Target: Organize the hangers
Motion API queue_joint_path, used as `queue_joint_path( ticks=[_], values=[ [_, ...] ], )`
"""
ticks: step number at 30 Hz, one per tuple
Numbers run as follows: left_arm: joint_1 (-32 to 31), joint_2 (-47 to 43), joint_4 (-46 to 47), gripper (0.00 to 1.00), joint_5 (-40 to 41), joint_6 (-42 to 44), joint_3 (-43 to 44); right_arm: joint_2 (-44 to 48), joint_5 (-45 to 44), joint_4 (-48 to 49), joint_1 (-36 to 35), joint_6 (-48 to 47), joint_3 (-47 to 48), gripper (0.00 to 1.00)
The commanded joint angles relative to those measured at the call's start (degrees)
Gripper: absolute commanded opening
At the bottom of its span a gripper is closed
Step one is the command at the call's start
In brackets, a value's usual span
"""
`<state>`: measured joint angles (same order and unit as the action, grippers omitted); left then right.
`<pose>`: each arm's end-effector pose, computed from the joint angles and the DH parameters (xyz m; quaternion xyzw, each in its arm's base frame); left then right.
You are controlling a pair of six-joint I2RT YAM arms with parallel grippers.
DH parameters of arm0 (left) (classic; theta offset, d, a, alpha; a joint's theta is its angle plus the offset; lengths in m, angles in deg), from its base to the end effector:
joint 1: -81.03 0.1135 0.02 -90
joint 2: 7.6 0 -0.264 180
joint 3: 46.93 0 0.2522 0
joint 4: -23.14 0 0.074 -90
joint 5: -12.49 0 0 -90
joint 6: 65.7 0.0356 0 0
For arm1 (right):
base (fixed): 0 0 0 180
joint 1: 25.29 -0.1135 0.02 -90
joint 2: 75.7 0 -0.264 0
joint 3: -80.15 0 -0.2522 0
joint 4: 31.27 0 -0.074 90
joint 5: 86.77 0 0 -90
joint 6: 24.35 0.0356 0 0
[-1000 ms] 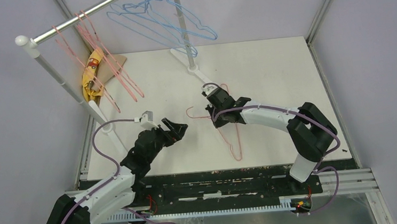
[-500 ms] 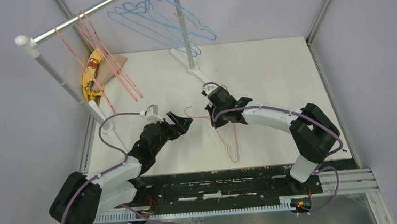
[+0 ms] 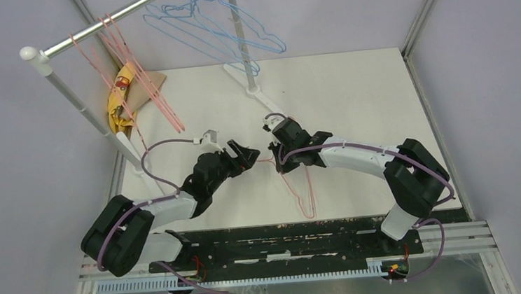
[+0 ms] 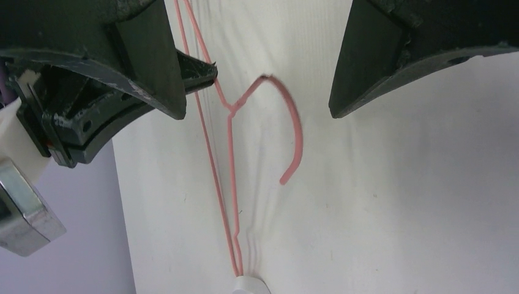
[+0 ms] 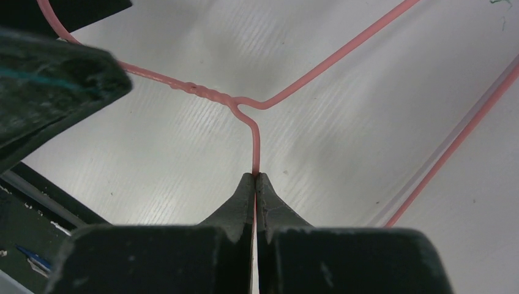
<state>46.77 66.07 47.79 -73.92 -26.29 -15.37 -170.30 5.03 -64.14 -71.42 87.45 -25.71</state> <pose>0.1974 -0.1318 0.1649 -0.1328 0.7950 -0.3803 0.4535 0.2368 0.2480 0.2006 -0.2048 0.9268 0.1881 0.2525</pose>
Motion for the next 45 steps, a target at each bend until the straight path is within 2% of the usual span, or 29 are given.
queue_joint_path(
  ticks=[1, 9, 11, 12, 13, 15, 16, 18, 20, 23, 25, 28, 34, 41, 45],
  values=[
    [-0.28, 3.58, 6.41, 0.92, -2.64, -1.48, 4.73, 3.33, 1.40, 1.36, -1.31, -0.01, -1.00, 0.01],
    [-0.28, 11.16, 13.37, 0.50, -8.53, -2.86, 7.60, 3.62, 1.10, 0.72, -1.51, -0.57, -1.15, 0.00],
    [-0.24, 12.01, 14.30, 0.18, -9.84, -2.88, 7.96, 3.57, 0.43, 0.45, -1.52, -0.77, -1.14, 0.00],
    [-0.29, 12.24, 14.35, 0.06, -10.18, -2.86, 8.03, 3.47, 0.09, 0.26, -1.51, -0.87, -1.09, 0.01],
    [-0.28, 12.28, 14.32, 0.03, -10.38, -2.93, 7.93, 3.36, -0.28, 0.04, -1.51, -1.01, -0.93, 0.01],
    [-0.28, 11.93, 14.05, 0.03, -10.39, -2.71, 7.45, 3.27, -1.32, -0.73, -1.52, -1.12, -0.59, 0.01],
    [-0.25, 11.36, 13.56, 0.03, -10.00, -2.73, 7.19, 3.34, -1.82, -1.28, -1.51, -0.96, -0.34, 0.05],
    [-0.26, 9.61, 11.19, 0.03, -8.14, -2.36, 6.90, 4.29, -3.40, -2.73, -1.55, -0.57, -0.26, 0.27],
    [-0.28, 6.84, 7.34, 0.03, -5.74, -1.49, 6.91, 6.46, -5.36, -4.25, -1.74, 0.04, -0.83, 0.37],
    [-0.28, 1.38, 0.18, 0.03, -1.49, -0.20, 8.19, 10.51, -10.09, -7.65, -3.80, 1.04, -1.92, 0.60],
    [-0.30, -2.28, -5.95, 0.03, 1.86, 0.33, 9.50, 12.68, -13.30, -10.76, -6.08, 2.21, -2.46, 0.65],
    [-0.30, -7.42, -12.00, 0.03, 6.43, 0.86, 11.47, 14.66, -17.61, -14.13, -9.44, 4.16, -2.81, 0.77],
    [-0.97, -11.49, -24.97, 0.03, 15.51, 1.78, 17.69, 15.13, -24.96, -17.08, -16.26, 6.28, -0.98, 0.80],
    [-2.09, -10.41, -35.02, 0.03, 17.01, 0.59, 25.50, 10.44, -32.91, -14.57, -20.03, 7.69, -0.47, 0.81],
    [-2.86, -11.57, -36.79, 0.03, 18.27, 0.05, 26.97, 9.19, -32.77, -11.70, -20.47, 8.44, -0.77, 0.81]
  ],
)
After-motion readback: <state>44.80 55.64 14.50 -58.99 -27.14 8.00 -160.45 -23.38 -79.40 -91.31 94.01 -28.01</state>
